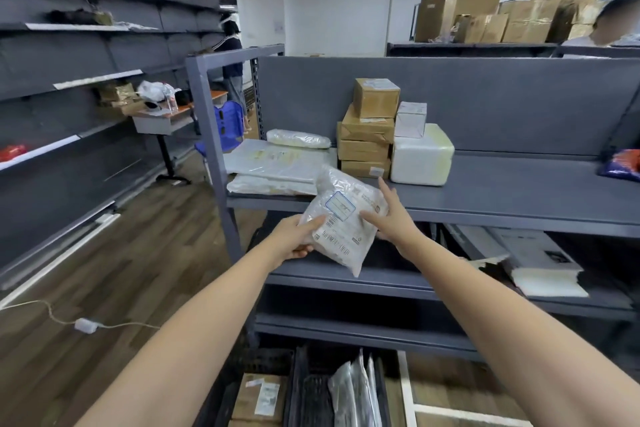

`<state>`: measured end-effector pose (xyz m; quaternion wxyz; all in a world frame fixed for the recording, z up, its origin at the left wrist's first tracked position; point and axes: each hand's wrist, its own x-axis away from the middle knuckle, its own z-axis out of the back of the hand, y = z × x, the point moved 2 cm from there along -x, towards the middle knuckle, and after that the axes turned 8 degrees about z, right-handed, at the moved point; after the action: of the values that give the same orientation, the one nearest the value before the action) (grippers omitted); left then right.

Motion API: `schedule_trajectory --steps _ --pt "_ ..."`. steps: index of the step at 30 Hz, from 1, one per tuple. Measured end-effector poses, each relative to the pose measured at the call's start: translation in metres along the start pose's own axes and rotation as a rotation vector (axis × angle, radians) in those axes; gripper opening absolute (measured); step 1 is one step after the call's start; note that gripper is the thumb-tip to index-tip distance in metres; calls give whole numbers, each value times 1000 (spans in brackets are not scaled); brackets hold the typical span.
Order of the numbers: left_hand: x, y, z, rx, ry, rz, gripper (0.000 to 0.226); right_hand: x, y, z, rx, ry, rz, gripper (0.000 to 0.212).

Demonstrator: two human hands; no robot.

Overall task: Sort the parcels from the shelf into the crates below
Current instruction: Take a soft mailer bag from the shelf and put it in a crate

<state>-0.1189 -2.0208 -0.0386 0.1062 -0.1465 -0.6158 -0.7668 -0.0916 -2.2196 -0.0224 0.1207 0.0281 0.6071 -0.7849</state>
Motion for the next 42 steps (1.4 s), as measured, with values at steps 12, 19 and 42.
schedule_trajectory --steps 12,19,42 --pt "-46 -98 -24 -167 182 1 42 29 120 -43 -105 25 -208 73" --pt "-140 -238 -52 -448 164 -84 61 28 287 -93 -39 29 -275 72" --pt "-290 -670 -152 -696 43 18 63 141 727 -227 350 -260 -392 90"
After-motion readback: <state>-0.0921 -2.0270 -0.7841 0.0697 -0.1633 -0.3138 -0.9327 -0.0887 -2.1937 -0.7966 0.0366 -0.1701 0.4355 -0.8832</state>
